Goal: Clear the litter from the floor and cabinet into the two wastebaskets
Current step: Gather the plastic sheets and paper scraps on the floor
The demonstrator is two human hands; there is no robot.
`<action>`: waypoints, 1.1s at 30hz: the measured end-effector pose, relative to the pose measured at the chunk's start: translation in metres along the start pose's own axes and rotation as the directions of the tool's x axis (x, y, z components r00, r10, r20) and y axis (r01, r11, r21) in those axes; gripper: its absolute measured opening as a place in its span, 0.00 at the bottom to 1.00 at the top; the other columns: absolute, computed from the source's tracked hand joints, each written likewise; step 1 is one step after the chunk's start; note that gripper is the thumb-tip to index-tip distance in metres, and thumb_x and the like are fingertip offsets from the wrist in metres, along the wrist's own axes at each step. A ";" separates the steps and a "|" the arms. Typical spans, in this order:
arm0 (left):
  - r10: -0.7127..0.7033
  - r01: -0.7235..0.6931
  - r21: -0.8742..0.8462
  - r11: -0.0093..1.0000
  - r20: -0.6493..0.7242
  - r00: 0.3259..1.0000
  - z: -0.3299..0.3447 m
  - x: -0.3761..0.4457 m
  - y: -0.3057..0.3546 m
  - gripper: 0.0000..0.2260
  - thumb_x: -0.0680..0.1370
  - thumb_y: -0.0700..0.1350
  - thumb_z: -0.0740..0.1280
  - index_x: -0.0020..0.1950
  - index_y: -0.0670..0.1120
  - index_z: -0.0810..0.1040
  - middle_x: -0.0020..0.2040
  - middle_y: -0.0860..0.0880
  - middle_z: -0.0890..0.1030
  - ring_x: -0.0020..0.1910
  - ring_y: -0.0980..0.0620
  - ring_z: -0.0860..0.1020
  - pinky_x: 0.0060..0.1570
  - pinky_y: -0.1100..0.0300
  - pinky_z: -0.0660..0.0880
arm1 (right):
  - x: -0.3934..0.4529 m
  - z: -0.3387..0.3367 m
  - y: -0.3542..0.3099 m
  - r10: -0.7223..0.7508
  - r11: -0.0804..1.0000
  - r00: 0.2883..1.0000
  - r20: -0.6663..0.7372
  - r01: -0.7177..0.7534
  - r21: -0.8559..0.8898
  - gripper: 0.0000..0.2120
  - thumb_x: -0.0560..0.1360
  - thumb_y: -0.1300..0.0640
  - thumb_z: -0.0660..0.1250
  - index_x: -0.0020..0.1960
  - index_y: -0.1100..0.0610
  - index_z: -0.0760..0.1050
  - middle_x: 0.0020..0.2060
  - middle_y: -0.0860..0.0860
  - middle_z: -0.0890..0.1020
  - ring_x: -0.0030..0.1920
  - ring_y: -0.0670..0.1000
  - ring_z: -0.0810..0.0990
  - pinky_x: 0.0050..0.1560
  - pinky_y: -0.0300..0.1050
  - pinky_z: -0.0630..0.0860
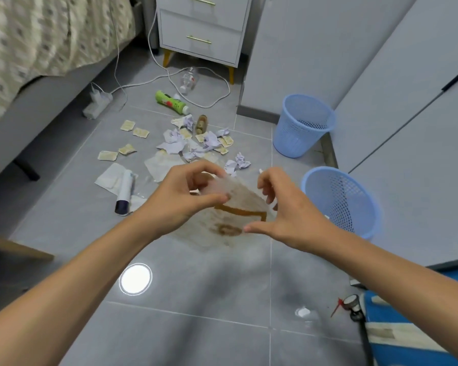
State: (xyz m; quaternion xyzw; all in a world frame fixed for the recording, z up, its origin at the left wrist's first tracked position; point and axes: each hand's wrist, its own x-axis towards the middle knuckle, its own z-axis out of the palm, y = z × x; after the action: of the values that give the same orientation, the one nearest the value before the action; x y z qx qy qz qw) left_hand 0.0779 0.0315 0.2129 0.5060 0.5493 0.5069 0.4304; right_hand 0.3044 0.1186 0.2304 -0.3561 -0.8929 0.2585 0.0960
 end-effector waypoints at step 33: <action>-0.248 0.205 -0.495 0.844 -0.022 0.969 -0.015 0.002 -0.010 0.12 0.78 0.38 0.68 0.60 0.47 0.82 0.51 0.38 0.81 0.49 0.36 0.75 0.47 0.43 0.68 | 0.019 -0.032 0.007 0.161 0.197 0.908 0.386 -0.413 0.889 0.17 0.78 0.67 0.61 0.61 0.58 0.83 0.59 0.62 0.84 0.54 0.59 0.86 0.70 0.64 0.70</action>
State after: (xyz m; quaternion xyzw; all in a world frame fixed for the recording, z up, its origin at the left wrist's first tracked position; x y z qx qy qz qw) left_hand 0.0619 0.0315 0.2045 0.2902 0.4767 0.5961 0.5772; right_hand 0.3058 0.1479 0.2534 -0.3550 -0.4712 0.7938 0.1477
